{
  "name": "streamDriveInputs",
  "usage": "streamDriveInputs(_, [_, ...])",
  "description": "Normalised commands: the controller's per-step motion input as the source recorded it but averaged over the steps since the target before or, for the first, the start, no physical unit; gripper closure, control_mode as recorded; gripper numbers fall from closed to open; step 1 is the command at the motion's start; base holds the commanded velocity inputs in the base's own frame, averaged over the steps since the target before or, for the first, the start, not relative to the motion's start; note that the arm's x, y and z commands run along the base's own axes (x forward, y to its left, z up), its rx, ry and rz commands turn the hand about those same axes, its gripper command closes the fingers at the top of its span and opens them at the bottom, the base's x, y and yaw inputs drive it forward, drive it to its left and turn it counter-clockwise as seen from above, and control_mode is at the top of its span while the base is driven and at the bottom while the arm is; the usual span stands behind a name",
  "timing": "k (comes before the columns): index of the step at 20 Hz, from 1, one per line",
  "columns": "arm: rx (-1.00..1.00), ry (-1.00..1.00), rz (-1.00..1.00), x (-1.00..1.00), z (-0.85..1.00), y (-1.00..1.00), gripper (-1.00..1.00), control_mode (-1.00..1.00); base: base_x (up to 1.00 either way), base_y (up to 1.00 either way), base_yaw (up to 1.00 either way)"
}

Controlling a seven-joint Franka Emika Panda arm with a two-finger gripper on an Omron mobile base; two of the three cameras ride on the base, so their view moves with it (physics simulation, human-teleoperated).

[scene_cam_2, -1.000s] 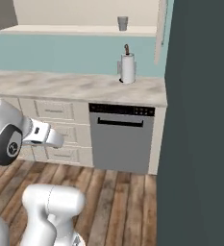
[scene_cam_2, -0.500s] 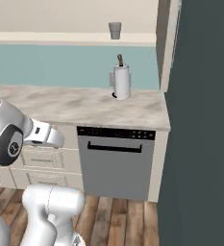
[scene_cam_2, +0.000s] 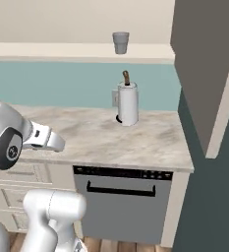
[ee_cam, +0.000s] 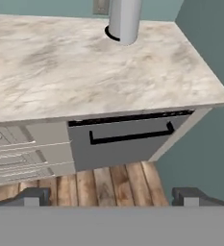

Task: There is a bowl on the dining counter. Grab a lemon wedge from the fridge and place it in the bowl. Then get the liquor bottle and glass cup from the cabinet and place them next to the bowl.

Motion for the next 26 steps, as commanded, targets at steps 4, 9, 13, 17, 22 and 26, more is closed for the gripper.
streamDriveInputs(4, [0.0,0.0,0.0,0.0,0.0,0.0,-1.0,1.0,0.94,0.0,0.0])
streamDriveInputs(9, [0.0,0.0,0.0,0.0,0.0,0.0,-1.0,1.0,1.0,0.0,0.01])
streamDriveInputs(13, [0.0,-0.03,0.13,0.58,0.08,-0.18,-1.0,-1.0,0.24,0.0,0.02])
streamDriveInputs(17, [-0.04,-0.17,0.22,0.42,0.45,-0.25,-1.0,-1.0,0.0,0.0,0.0])
streamDriveInputs(22, [-0.2,-0.19,0.2,-0.05,0.78,-0.05,-1.0,-1.0,0.0,0.0,0.0])
streamDriveInputs(26, [-0.26,-0.08,0.17,-0.05,0.68,-0.15,-1.0,-1.0,0.0,0.0,0.0])
